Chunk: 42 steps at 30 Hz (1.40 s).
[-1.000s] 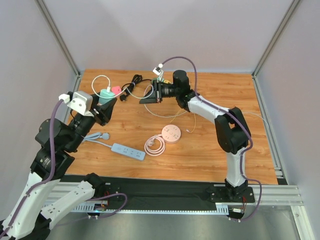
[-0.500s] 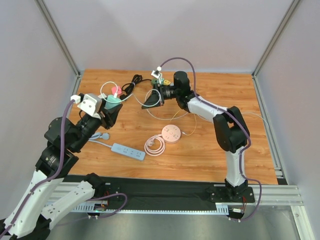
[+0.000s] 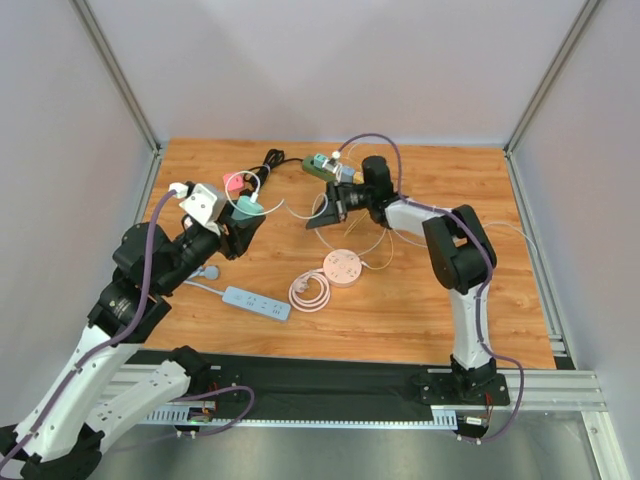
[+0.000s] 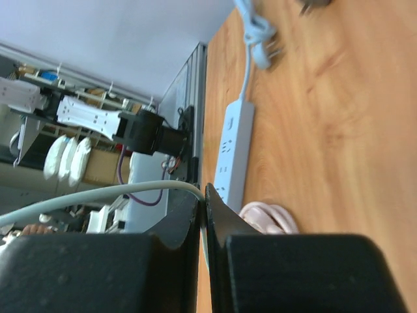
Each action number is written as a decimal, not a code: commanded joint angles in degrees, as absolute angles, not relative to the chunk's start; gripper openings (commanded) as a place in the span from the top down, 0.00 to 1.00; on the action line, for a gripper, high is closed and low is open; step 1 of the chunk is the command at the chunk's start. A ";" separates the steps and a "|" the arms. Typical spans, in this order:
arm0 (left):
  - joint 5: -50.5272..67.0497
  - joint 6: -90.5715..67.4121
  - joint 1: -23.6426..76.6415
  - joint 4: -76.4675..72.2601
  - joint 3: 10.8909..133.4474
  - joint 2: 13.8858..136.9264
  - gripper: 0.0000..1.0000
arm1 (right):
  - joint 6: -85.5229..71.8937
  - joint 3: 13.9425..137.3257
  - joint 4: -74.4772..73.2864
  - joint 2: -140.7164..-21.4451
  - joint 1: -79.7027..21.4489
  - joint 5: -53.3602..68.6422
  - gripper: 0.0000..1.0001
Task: Pull the plug off the socket
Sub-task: Place the plug at the corner of the board.
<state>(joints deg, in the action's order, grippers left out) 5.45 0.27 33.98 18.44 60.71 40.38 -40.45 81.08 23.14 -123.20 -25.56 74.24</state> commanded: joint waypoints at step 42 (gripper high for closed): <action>7.03 1.41 33.75 16.43 65.13 37.18 1.00 | -63.92 91.51 42.12 -111.18 -28.39 71.20 0.99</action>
